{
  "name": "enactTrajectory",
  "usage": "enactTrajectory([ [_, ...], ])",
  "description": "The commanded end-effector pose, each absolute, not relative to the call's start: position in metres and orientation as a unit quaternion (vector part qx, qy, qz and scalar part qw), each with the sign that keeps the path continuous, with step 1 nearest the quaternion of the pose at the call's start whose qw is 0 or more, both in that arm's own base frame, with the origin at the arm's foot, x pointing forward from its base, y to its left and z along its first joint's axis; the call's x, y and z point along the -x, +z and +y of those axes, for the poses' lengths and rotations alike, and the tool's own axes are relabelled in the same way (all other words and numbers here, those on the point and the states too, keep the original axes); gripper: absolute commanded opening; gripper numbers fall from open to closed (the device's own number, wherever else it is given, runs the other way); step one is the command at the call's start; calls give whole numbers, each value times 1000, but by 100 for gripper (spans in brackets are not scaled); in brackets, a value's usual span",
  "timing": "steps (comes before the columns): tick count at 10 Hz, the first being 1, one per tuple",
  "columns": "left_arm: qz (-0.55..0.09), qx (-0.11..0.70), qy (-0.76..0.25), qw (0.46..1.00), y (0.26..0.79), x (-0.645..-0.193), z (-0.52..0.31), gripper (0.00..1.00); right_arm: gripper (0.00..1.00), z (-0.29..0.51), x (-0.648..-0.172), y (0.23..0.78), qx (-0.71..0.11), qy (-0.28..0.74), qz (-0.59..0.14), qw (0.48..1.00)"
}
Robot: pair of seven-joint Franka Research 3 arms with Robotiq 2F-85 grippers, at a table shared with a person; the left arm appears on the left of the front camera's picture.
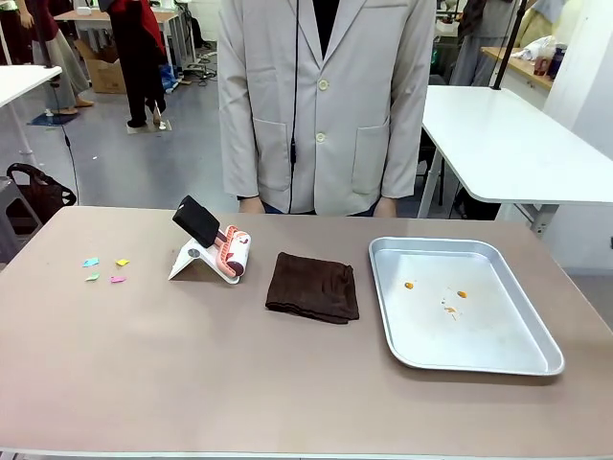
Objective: Clean the surface of the table.
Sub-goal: Hold the Lint Roller with your left hand and the towel with your right hand.
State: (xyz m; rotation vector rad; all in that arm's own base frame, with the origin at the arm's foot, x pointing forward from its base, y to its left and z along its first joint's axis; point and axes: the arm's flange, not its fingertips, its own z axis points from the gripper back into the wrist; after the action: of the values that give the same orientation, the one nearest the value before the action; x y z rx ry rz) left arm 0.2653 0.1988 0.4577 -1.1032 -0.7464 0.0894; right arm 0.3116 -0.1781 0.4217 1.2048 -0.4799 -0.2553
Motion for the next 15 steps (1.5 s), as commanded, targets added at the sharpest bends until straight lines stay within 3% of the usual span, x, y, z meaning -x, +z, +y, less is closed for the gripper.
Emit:
enactTrajectory([
  [1,-373,535,57,756,424,-243,123,100,100,-152,-278,382,-577,-132,-239,770],
  [4,-368,533,115,753,413,-247,96,100,100,-157,-278,369,-571,-165,-239,767],
  [5,-375,522,110,758,411,-246,95,100,100,-201,-304,383,-575,-159,-220,772],
  [6,-357,546,101,751,452,-304,176,100,100,-201,-304,383,-575,-159,-220,772],
  [12,-354,547,111,750,451,-304,177,100,100,-200,-306,380,-572,-165,-213,775],
  [15,-294,513,20,806,489,-330,176,100,100,-146,-331,421,-503,-106,-216,830],
])
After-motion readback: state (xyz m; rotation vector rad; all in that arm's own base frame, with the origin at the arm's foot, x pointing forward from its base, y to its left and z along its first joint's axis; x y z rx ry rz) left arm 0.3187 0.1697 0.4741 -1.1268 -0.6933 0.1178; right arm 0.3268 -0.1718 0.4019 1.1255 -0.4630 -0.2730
